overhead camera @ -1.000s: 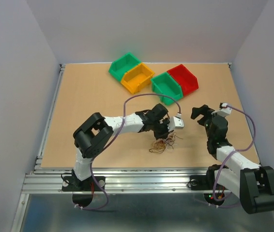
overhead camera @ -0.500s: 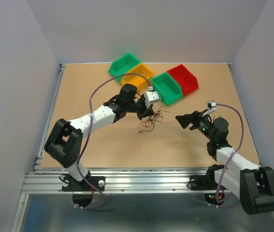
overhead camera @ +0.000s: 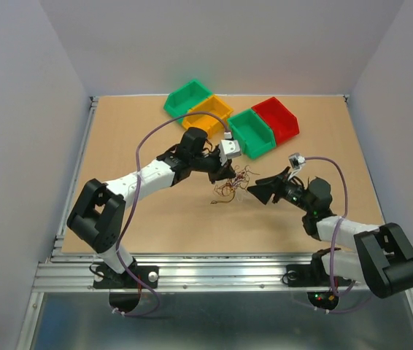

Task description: Untangle the cables

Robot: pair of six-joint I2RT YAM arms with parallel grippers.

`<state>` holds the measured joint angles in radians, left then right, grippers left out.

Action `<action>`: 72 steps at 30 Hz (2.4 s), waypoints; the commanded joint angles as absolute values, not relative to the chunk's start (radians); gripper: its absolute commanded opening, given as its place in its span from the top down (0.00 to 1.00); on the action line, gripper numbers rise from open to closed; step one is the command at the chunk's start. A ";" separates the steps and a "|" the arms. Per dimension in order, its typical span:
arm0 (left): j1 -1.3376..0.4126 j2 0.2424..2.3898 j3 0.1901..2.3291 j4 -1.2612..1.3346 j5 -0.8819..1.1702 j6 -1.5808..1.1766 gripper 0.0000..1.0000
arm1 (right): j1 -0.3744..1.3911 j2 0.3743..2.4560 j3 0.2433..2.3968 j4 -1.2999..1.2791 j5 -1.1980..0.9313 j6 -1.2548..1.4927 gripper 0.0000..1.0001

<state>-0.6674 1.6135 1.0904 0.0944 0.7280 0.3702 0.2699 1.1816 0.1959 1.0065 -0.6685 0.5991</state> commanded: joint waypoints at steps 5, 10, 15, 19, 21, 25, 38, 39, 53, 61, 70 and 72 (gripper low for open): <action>-0.670 1.592 1.100 0.092 0.851 0.390 1.00 | 0.340 1.296 0.262 1.137 -0.628 0.591 0.31; -0.683 1.603 1.112 0.051 0.871 0.422 1.00 | 0.382 1.321 0.275 1.169 -0.603 0.584 0.41; -0.699 1.591 1.117 0.025 0.853 0.446 1.00 | 0.391 1.338 0.282 1.167 -0.586 0.583 0.91; -0.649 1.510 1.080 0.116 0.735 0.361 1.00 | 0.391 1.293 0.279 1.065 -0.470 0.572 0.99; -0.609 1.471 1.043 0.170 0.689 0.316 1.00 | 0.391 1.263 0.279 1.001 -0.410 0.555 0.99; -0.507 1.339 0.958 0.277 0.539 0.224 1.00 | 0.391 1.139 0.273 0.792 -0.165 0.509 0.99; -0.469 1.344 0.957 0.293 0.623 0.202 1.00 | 0.391 1.005 0.259 0.682 -0.172 0.443 0.90; -0.469 1.344 0.960 0.291 0.614 0.206 1.00 | 0.391 1.011 0.259 0.692 -0.195 0.443 0.86; -0.706 1.454 1.034 0.075 0.755 0.431 1.00 | 0.399 1.118 0.230 0.971 -0.521 0.423 0.19; -0.707 1.451 1.049 0.031 0.827 0.456 1.00 | 0.445 1.215 0.267 1.008 -0.560 0.403 0.33; -0.707 1.454 1.052 0.034 0.816 0.439 1.00 | 0.483 1.255 0.298 1.023 -0.568 0.397 0.65; -0.707 1.456 1.058 0.026 0.816 0.442 1.00 | 0.485 1.241 0.295 1.023 -0.551 0.399 0.79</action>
<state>-0.7055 1.4715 1.0054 0.0154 0.7807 0.4370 0.4732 1.2541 0.2386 0.9531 -0.5575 0.4118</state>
